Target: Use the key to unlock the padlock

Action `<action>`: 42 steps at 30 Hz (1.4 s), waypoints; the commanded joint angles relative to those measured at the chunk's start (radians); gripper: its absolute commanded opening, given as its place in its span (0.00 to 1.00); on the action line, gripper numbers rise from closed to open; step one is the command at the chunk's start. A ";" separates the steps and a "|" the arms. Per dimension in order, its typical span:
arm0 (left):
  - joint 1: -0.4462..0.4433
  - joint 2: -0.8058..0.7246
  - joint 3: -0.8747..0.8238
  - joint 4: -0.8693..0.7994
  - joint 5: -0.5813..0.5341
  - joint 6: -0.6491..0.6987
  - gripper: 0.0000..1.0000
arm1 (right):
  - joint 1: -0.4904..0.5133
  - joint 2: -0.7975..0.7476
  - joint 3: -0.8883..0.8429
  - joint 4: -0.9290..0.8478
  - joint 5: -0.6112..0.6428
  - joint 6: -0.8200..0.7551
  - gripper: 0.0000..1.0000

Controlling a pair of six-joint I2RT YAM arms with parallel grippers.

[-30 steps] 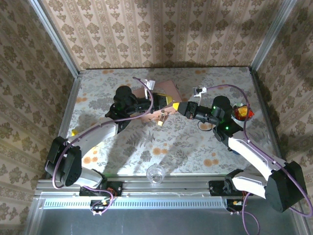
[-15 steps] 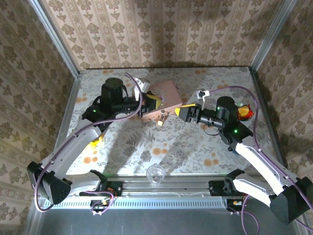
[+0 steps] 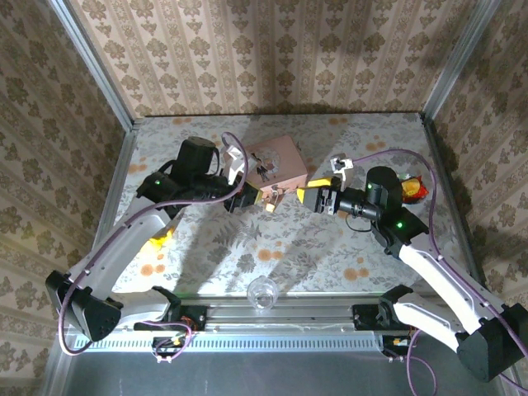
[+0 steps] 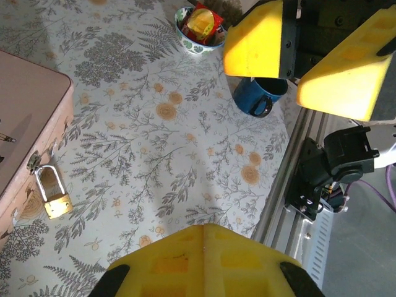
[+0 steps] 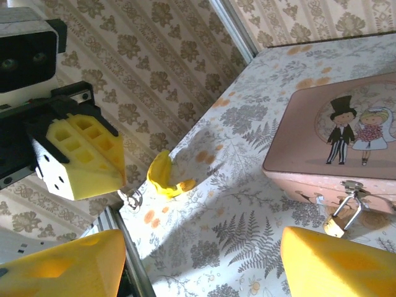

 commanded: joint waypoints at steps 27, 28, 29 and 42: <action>-0.048 0.045 0.075 -0.081 0.125 0.131 0.00 | 0.004 0.058 0.034 0.077 -0.179 -0.058 0.63; -0.047 0.045 0.075 -0.082 0.128 0.131 0.00 | 0.004 0.057 0.034 0.074 -0.179 -0.059 0.63; -0.047 0.045 0.075 -0.081 0.131 0.131 0.00 | 0.004 0.056 0.034 0.071 -0.180 -0.058 0.63; -0.047 0.043 0.064 -0.080 0.171 0.128 0.00 | 0.004 0.017 0.019 0.055 -0.192 -0.062 0.61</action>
